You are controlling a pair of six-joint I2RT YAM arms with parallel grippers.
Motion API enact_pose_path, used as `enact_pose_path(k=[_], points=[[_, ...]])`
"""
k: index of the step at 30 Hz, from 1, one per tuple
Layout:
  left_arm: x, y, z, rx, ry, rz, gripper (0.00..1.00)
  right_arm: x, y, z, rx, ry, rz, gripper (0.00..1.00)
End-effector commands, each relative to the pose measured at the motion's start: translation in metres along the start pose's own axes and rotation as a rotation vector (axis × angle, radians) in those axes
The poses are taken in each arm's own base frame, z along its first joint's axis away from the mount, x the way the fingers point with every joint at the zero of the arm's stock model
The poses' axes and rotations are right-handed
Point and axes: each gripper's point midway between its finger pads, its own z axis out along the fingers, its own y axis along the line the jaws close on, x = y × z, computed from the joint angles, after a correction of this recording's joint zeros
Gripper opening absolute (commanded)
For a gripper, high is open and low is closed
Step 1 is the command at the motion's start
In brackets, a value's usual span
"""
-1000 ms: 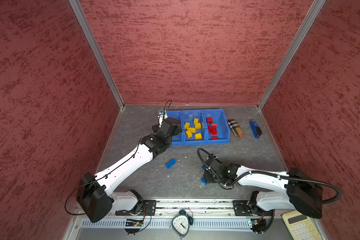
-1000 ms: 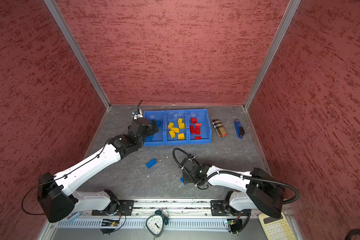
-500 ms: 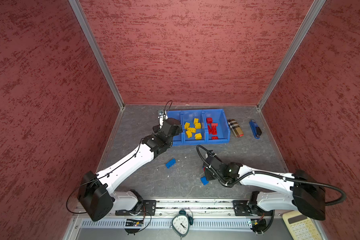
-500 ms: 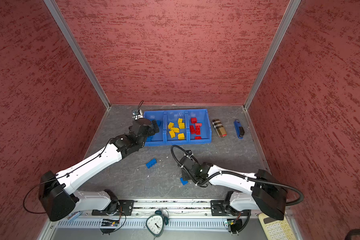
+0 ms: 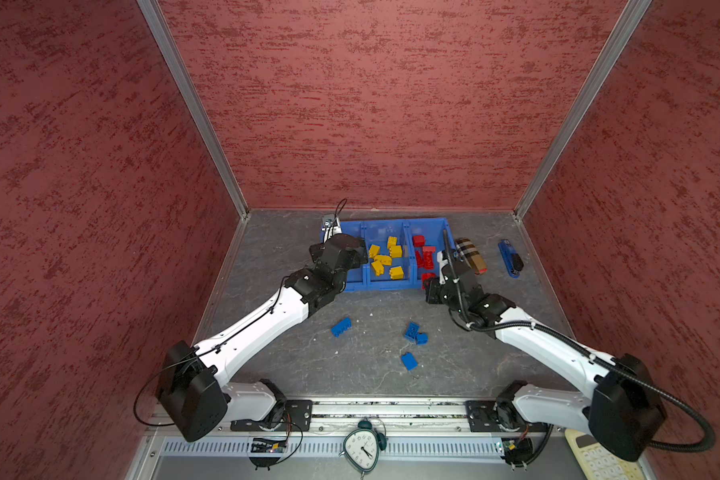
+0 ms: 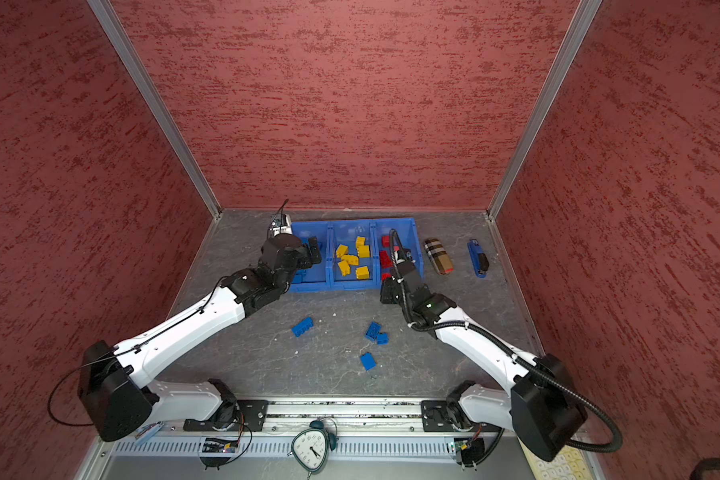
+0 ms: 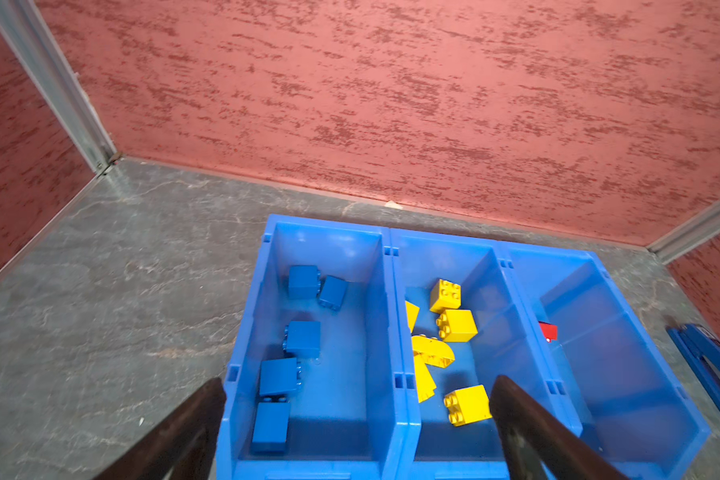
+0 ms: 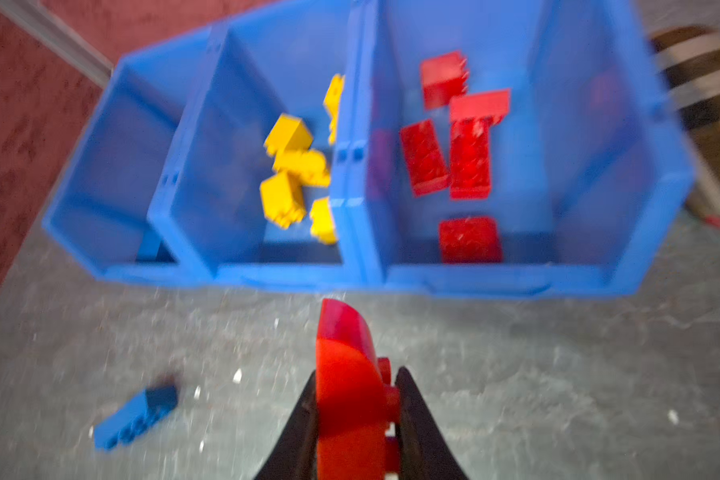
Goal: Sort the legos into containers by color
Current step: 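Carry the red brick into the compartment nearest the glasses case and release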
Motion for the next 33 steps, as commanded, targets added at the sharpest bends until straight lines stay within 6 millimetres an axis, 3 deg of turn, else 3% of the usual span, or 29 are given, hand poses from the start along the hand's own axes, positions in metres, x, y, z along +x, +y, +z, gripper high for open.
enact_pose_path(k=[1,4,7,13,16,19,22,25,29,33], points=[[0.000,-0.010,-0.003,0.071,-0.013,0.032,0.99,-0.064,0.006,0.012,-0.129,-0.181,0.070,0.18],[-0.003,-0.010,-0.004,0.089,-0.034,0.007,0.99,-0.087,-0.011,0.038,-0.104,-0.180,0.084,0.19],[-0.004,-0.009,-0.004,0.085,-0.040,-0.003,0.99,-0.095,-0.022,0.068,-0.075,-0.103,0.031,0.20],[-0.005,-0.010,-0.005,0.089,-0.039,0.017,0.99,-0.097,-0.028,0.113,-0.019,0.009,-0.032,0.25],[-0.006,-0.008,-0.007,0.086,-0.045,0.012,0.99,-0.102,-0.056,0.128,0.144,0.008,-0.046,0.26],[-0.005,-0.006,-0.008,0.080,-0.043,0.007,0.99,-0.110,-0.082,0.130,0.309,-0.002,-0.098,0.26],[-0.006,-0.004,-0.009,0.074,-0.049,-0.002,0.99,-0.114,-0.093,0.124,0.386,0.005,-0.142,0.26],[-0.006,-0.002,-0.010,0.074,-0.056,-0.009,0.99,-0.105,-0.099,0.117,0.423,0.044,-0.172,0.30],[-0.001,-0.009,-0.007,0.116,-0.034,-0.004,0.99,-0.092,-0.099,0.109,0.431,0.107,-0.206,0.50],[0.009,-0.008,-0.003,0.099,0.016,-0.007,0.99,-0.105,-0.081,0.090,0.390,0.056,-0.203,0.59]])
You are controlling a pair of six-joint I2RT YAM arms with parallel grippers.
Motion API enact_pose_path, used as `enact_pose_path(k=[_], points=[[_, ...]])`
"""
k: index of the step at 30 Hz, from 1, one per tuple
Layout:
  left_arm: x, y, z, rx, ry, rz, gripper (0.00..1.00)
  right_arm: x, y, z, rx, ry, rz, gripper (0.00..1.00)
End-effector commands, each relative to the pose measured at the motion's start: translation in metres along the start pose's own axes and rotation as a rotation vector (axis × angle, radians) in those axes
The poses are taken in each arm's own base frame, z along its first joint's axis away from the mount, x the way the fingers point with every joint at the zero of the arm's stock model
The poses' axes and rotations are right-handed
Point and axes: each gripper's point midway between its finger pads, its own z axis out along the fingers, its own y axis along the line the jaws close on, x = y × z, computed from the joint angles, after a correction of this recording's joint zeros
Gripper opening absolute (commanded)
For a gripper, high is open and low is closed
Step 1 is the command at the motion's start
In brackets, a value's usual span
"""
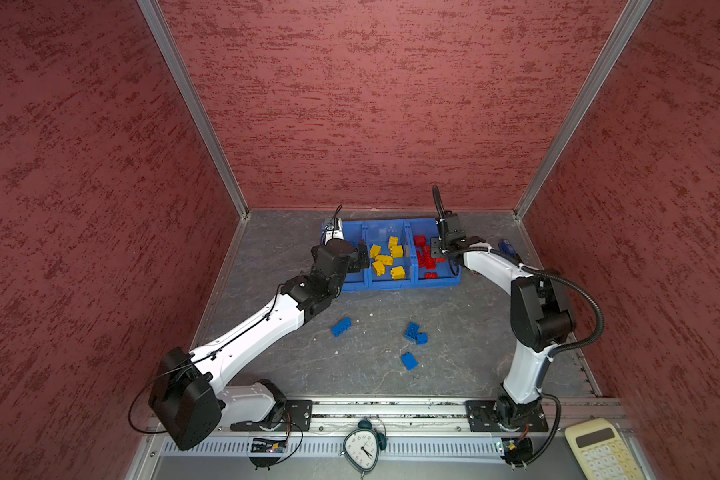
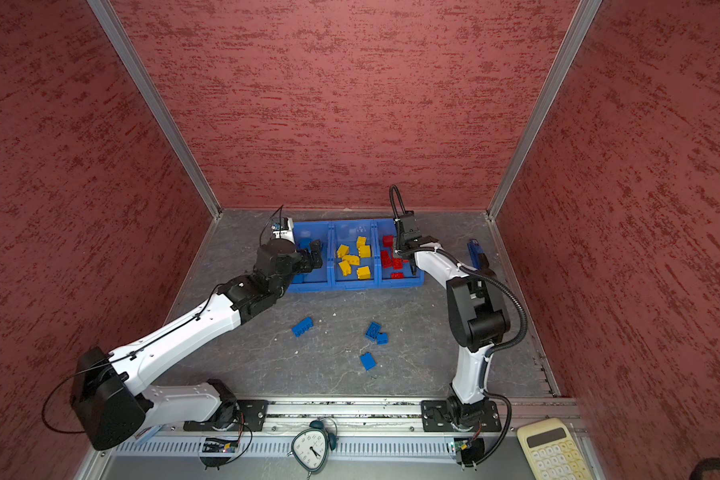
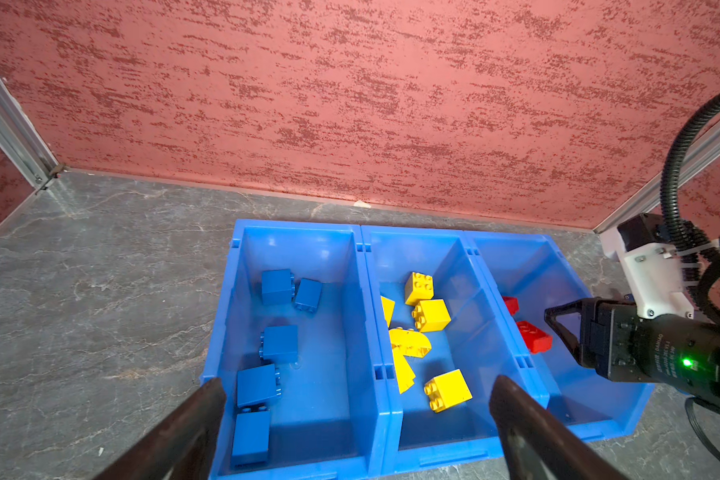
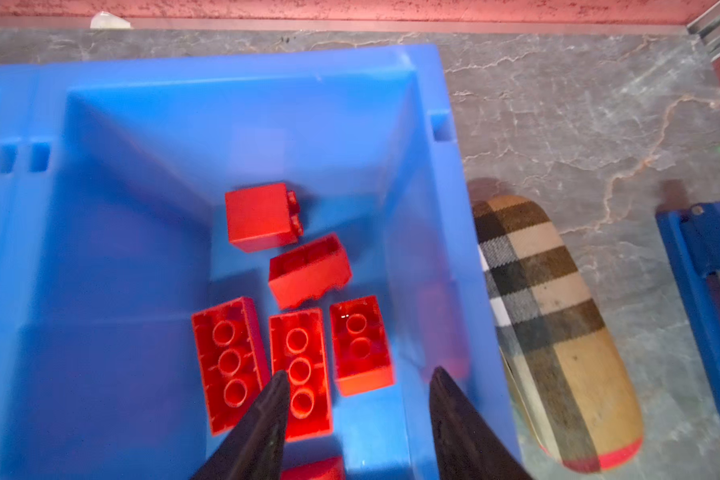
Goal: Sort the legos into containers by color
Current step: 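Carry the red brick into the compartment nearest the glasses case and release, then lower the left gripper to the pile and grasp a blue brick while the right withdraws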
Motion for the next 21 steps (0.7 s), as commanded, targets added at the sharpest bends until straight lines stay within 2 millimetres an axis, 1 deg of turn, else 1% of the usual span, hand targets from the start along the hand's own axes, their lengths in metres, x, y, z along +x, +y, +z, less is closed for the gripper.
enact_pose_path(k=[1,3,5,6,7,8,9,10,11,12,14,16,19,21], points=[[0.006,0.006,0.003,-0.032,0.040,-0.019,1.00,-0.025,-0.003,-0.041,-0.007,-0.081,-0.006,0.61],[0.013,0.013,0.004,-0.071,0.076,-0.027,0.99,-0.035,0.004,-0.059,-0.065,-0.128,0.011,0.65],[0.023,0.015,0.004,-0.067,0.130,-0.004,0.99,-0.043,0.011,-0.080,-0.140,-0.180,0.032,0.71],[0.032,0.015,0.003,-0.064,0.171,0.017,0.99,-0.045,0.013,-0.091,-0.173,-0.209,0.048,0.75],[0.042,0.017,0.002,-0.064,0.215,0.034,1.00,-0.047,0.013,-0.102,-0.198,-0.244,0.065,0.81],[0.054,0.018,-0.001,-0.058,0.266,0.053,0.99,-0.049,0.012,-0.113,-0.217,-0.277,0.083,0.96],[0.068,0.021,-0.004,-0.060,0.325,0.073,0.99,-0.046,0.008,-0.120,-0.224,-0.306,0.111,0.99],[0.083,0.025,-0.010,-0.062,0.386,0.085,0.99,-0.049,0.001,-0.135,-0.225,-0.358,0.148,0.99],[0.097,0.028,-0.015,-0.055,0.437,0.095,1.00,-0.045,-0.004,-0.141,-0.223,-0.385,0.179,0.99],[0.114,0.029,-0.022,-0.032,0.501,0.104,1.00,-0.044,-0.010,-0.153,-0.228,-0.430,0.218,0.99],[0.144,0.034,-0.035,-0.011,0.624,0.113,1.00,-0.032,-0.019,-0.164,-0.243,-0.488,0.266,0.99],[0.173,0.047,-0.046,-0.052,0.750,0.125,1.00,-0.021,-0.027,-0.177,-0.264,-0.548,0.308,0.99],[0.201,0.066,-0.054,-0.180,0.890,0.124,1.00,-0.008,-0.036,-0.183,-0.270,-0.592,0.357,0.99],[0.214,0.069,-0.055,-0.218,0.943,0.162,0.99,0.001,-0.038,-0.183,-0.269,-0.574,0.367,0.99]])
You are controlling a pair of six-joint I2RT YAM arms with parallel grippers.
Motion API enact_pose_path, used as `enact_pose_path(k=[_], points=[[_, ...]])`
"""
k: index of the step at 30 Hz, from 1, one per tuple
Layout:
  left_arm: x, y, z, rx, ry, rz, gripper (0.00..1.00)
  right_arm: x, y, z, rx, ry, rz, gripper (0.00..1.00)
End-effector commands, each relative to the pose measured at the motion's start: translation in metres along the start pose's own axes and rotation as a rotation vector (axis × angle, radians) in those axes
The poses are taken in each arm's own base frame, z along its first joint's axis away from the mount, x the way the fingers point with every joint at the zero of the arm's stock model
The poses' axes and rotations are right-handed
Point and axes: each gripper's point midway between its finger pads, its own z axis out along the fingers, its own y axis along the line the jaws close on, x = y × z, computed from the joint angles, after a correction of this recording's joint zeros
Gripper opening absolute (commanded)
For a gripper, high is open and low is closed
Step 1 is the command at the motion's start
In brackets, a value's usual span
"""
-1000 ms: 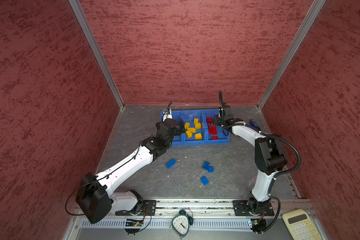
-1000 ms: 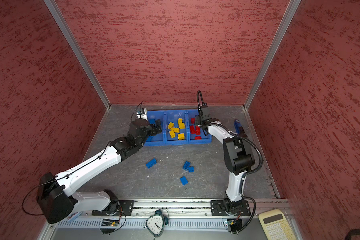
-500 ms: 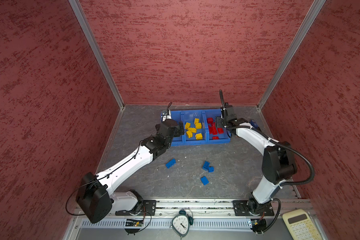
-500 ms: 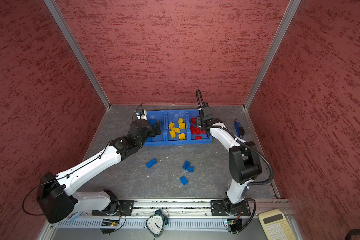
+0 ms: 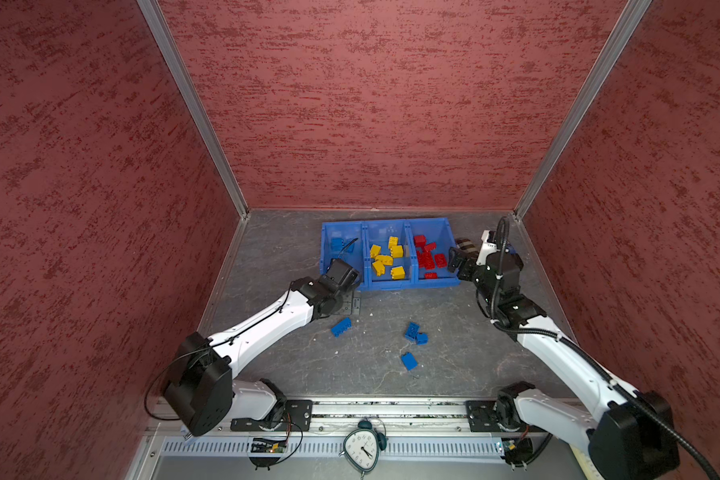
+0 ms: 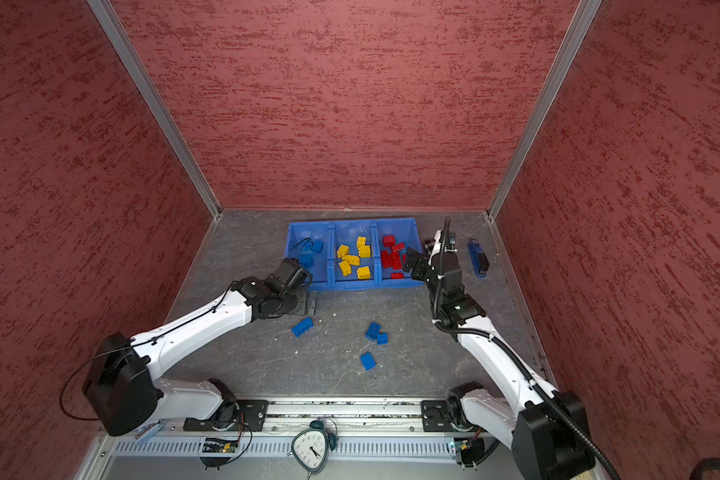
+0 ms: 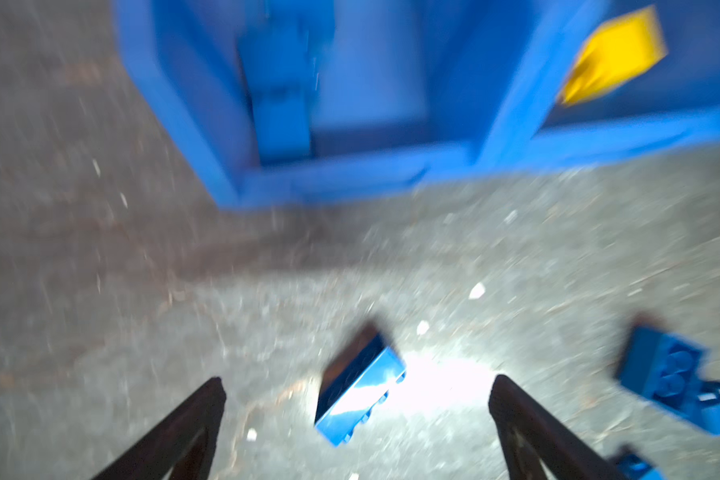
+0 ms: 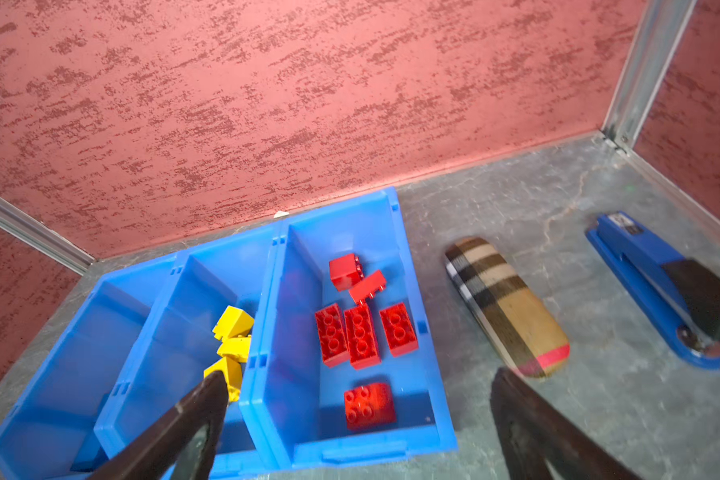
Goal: Sort the legos into containers by color
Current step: 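Lower the left gripper to the pile and grasp a blue brick while the right withdraws, then carry the blue brick over the farthest compartment and open the left gripper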
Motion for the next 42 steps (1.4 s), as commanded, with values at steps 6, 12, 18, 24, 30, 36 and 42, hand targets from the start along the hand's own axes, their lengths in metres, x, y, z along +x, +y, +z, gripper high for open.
enact_pose_path(k=[6,12,18,24,30,36,42], points=[[0.048,0.001,0.035,-0.082,0.291,0.056,0.96,0.011,0.000,-0.013,-0.017,0.050,0.053,0.99],[0.049,-0.003,0.056,-0.104,0.331,0.117,0.93,0.020,-0.001,-0.015,-0.025,0.077,0.080,0.99],[0.054,-0.025,0.072,0.041,0.346,0.128,0.87,0.012,0.001,-0.013,-0.027,0.046,0.083,0.99],[0.060,-0.032,0.075,0.082,0.369,0.164,0.71,0.013,-0.002,-0.012,-0.012,0.049,0.091,0.99],[0.071,-0.041,0.067,0.132,0.391,0.204,0.57,0.012,-0.004,-0.010,0.010,0.053,0.103,0.99],[0.080,-0.047,0.067,0.158,0.393,0.213,0.38,0.010,-0.006,-0.010,0.017,0.032,0.106,0.99],[0.071,-0.054,0.059,0.189,0.324,0.230,0.21,0.004,-0.003,-0.008,0.009,0.022,0.105,0.99]])
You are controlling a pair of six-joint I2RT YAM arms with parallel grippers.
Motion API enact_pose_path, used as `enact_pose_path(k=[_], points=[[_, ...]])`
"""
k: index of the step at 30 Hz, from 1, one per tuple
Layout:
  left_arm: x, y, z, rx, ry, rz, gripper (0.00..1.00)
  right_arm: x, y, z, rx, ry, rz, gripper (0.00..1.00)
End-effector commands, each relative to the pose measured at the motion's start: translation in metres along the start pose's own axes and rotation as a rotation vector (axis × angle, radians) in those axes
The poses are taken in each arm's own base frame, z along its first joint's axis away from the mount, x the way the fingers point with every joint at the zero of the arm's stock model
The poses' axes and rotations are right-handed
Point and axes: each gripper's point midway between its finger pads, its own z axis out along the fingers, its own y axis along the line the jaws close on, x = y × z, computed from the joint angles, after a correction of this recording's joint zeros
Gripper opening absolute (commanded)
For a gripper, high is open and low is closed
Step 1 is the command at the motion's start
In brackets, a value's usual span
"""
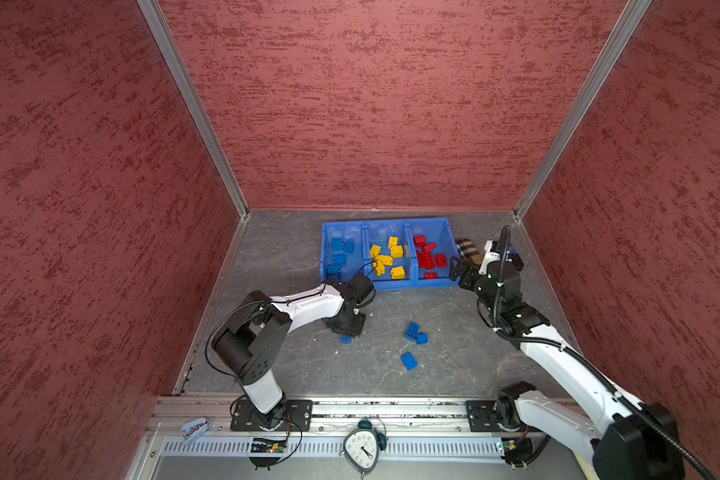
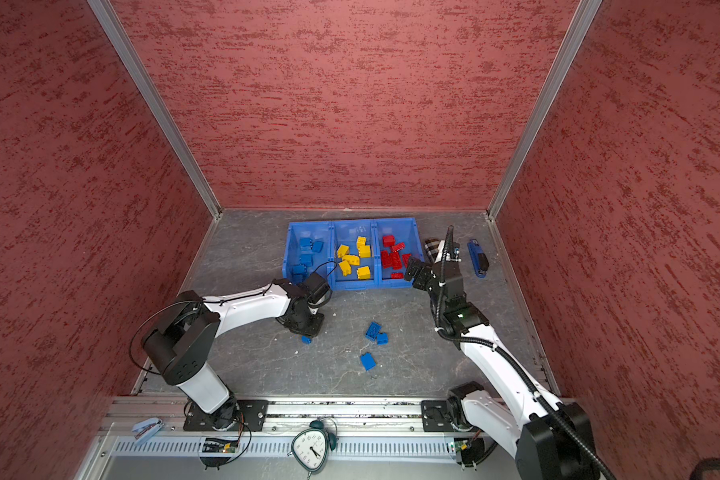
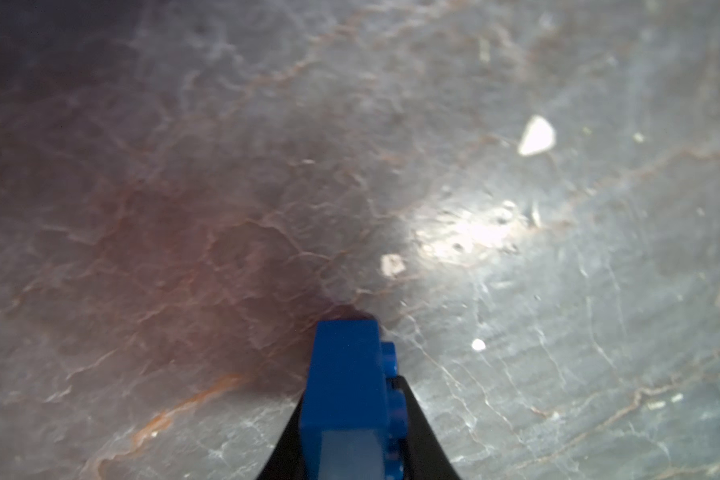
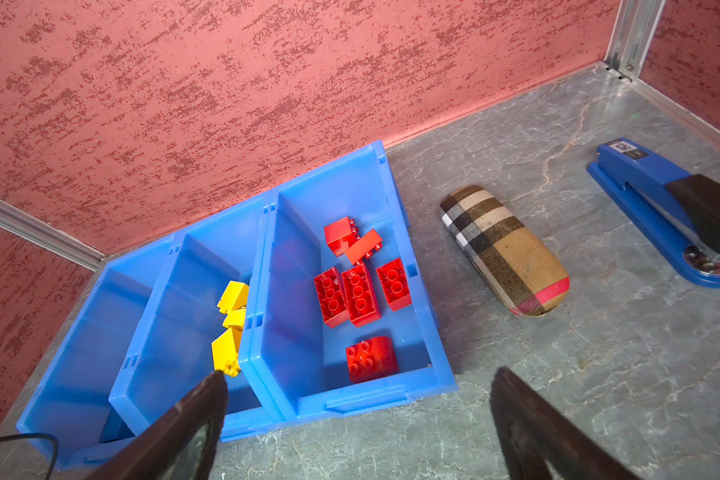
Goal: Sort the legos into containers by color
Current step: 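Carry the blue brick over the farthest compartment and open the left gripper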
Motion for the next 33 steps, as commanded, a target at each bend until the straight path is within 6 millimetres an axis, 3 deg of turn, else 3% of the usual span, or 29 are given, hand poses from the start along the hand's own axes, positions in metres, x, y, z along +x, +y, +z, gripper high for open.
enact_pose_path(k=[1,5,9,12,19,23,27,33], points=[[-0.003,-0.013,-0.004,0.059,-0.042,0.031,0.18,-0.018,0.006,-0.002,-0.007,-0.054,0.022,0.99],[-0.012,-0.013,-0.023,0.065,-0.136,0.043,0.00,-0.023,0.007,-0.007,-0.023,-0.099,0.030,0.99],[-0.022,-0.008,-0.051,0.058,-0.246,0.042,0.00,-0.028,0.006,-0.013,-0.029,-0.134,0.032,0.99],[-0.036,-0.012,-0.083,0.092,-0.355,0.038,0.00,-0.031,0.009,-0.019,-0.057,-0.163,0.017,0.99],[-0.099,-0.009,-0.153,0.107,-0.634,-0.033,0.00,-0.040,0.007,-0.032,-0.081,-0.245,0.034,0.99],[-0.147,0.018,-0.182,0.006,-0.810,-0.160,0.00,-0.040,0.007,-0.033,-0.080,-0.243,0.037,0.99],[-0.187,0.050,-0.181,-0.002,-0.848,-0.297,0.00,-0.035,0.004,-0.032,-0.071,-0.227,0.039,0.99],[-0.226,0.084,-0.147,-0.125,-0.742,-0.368,0.00,-0.035,0.002,-0.040,-0.077,-0.244,0.027,0.99]])
